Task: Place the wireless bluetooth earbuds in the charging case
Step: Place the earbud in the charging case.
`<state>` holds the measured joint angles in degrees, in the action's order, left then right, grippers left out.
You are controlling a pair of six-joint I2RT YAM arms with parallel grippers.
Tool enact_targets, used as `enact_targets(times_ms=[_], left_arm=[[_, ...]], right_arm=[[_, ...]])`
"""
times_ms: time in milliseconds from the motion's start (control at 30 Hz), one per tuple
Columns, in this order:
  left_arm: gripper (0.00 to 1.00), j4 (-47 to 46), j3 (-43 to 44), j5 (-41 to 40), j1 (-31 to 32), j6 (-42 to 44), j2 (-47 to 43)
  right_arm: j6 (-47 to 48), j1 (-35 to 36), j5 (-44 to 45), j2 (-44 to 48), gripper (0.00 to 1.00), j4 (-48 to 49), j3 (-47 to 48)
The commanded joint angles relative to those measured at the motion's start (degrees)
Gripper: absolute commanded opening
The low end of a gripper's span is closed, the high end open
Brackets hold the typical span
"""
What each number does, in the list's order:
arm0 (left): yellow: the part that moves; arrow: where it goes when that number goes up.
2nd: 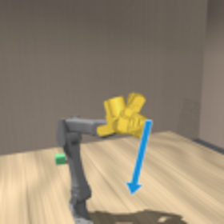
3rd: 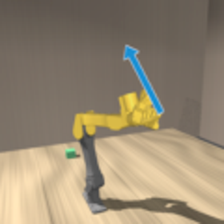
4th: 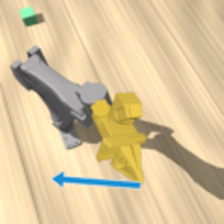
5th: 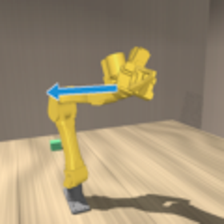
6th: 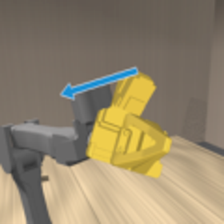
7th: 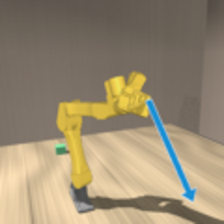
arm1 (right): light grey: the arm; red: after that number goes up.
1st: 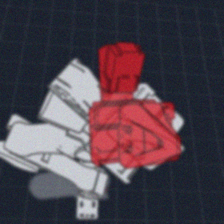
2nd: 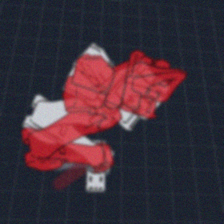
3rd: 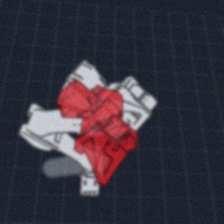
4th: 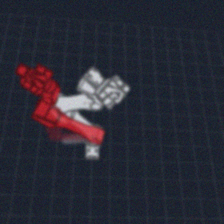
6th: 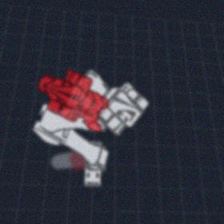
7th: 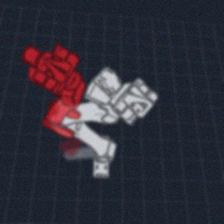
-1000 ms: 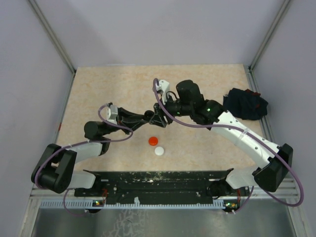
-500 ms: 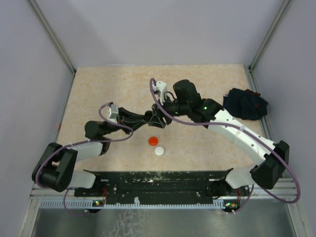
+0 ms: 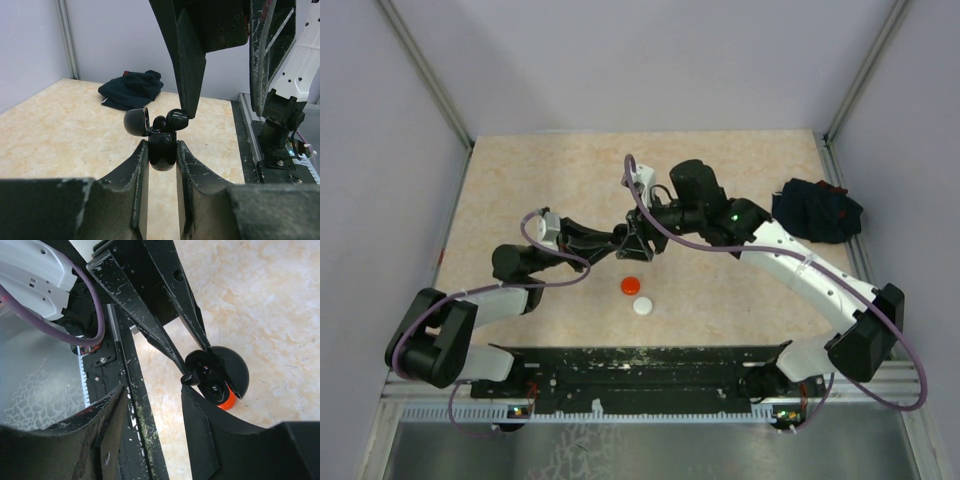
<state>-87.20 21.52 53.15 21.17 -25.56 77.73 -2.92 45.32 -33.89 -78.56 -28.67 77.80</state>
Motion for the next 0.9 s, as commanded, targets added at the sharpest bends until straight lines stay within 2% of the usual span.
enact_targets(times_ms=[0,400,600,867], left_arm=[[0.00,-6.6,0.9,0.6,0.2,1.2,-1.0],[0.00,-7.0,1.0,1.9,0.4,0.9,-0.9],[0.00,-7.2,0.3,1.3,0.5,0.7,-0.5],[0.00,-12.1,0.2,3.3,0.2,-4.3,2.1]], right_arm=[[-1.5,0.2,-2.6,-0.8,0.48,3.7,3.2],[-4.2,0.2,0.7,-1.5,0.48,7.3,3.5],[-1.3,0.0,0.5,0.8,0.49,4.8,4.7],[0.5,-6.7,-2.5,3.2,0.53,2.4,3.6]])
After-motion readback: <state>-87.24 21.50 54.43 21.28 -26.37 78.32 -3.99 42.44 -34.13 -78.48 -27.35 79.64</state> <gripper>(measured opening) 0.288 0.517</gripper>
